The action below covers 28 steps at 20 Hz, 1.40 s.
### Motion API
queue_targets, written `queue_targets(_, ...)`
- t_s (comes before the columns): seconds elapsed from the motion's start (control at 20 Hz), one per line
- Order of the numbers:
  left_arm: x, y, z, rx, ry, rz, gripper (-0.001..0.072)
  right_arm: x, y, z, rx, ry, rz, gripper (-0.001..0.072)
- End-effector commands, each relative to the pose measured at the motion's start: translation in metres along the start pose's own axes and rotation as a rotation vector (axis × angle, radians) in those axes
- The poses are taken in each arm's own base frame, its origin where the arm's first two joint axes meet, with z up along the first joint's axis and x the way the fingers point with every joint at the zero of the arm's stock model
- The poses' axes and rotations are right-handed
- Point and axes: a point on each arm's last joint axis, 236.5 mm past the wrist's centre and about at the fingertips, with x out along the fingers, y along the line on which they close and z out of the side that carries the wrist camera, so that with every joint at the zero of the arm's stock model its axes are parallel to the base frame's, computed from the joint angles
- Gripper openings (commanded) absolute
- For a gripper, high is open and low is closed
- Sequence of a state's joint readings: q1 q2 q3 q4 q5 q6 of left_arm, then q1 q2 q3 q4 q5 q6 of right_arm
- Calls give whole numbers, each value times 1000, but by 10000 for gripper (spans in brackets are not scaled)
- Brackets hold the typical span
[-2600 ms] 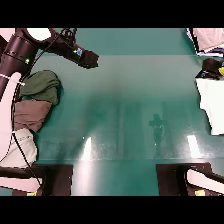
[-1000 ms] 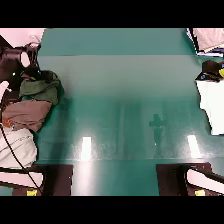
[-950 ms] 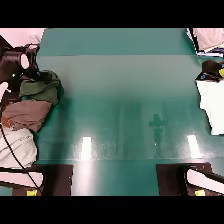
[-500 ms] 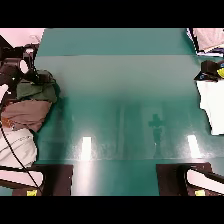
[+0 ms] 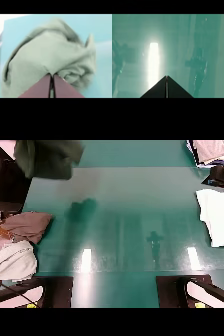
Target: Fold the shirts.
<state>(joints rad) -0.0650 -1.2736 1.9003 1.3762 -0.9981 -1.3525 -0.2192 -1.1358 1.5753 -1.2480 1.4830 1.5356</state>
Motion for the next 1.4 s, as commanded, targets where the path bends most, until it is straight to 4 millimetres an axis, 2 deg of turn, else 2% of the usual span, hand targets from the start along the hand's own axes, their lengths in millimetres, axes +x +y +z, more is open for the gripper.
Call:
queue_targets(0.0,-99,-120,72,86,-217,-386,25,-35,11,20,-26,-163,-1,22)
queue_targets(0.1,-123,-169,74,96,-237,-547,25,-51,16,25,-38,-227,-1,23)
queue_targets(0.2,-123,-203,58,117,-188,-636,25,-64,20,26,-47,-262,-2,22)
queue_targets(0.3,-110,-230,37,122,-124,-702,25,-71,22,25,-51,-277,-2,22)
queue_targets(0.4,-84,-254,13,120,-44,-750,25,-75,23,24,-54,-285,-2,23)
queue_targets(0.6,-3,-283,-45,62,152,-782,26,-72,23,16,-55,-253,-1,22)
queue_targets(0.65,17,-285,-57,34,189,-770,28,-72,23,15,-55,-246,-2,23)
queue_targets(0.7,32,-285,-67,16,215,-759,144,-72,22,13,-55,-239,-5,23)
queue_targets(0.75,45,-281,-77,4,245,-741,494,-71,22,11,-55,-229,-5,23)
queue_targets(0.8,54,-272,-83,-27,276,-708,661,-71,22,10,-55,-223,-5,23)
queue_targets(0.9,57,-247,-96,-41,344,-674,663,-71,21,10,-55,-223,-11,22)
queue_targets(0.95,53,-231,-112,-45,420,-664,663,-71,21,9,-55,-222,-11,23)
queue_targets(1.05,45,-202,-153,-89,605,-646,662,-71,21,9,-55,-222,-11,23)
queue_targets(1.15,43,-182,-198,-165,717,-605,662,-70,21,9,-54,-219,-9,23)
queue_targets(1.25,28,-180,-257,-217,835,-588,663,-69,21,7,-54,-209,-10,23)
queue_targets(1.35,3,-191,-316,-293,930,-600,664,-68,20,8,-54,-209,-10,22)
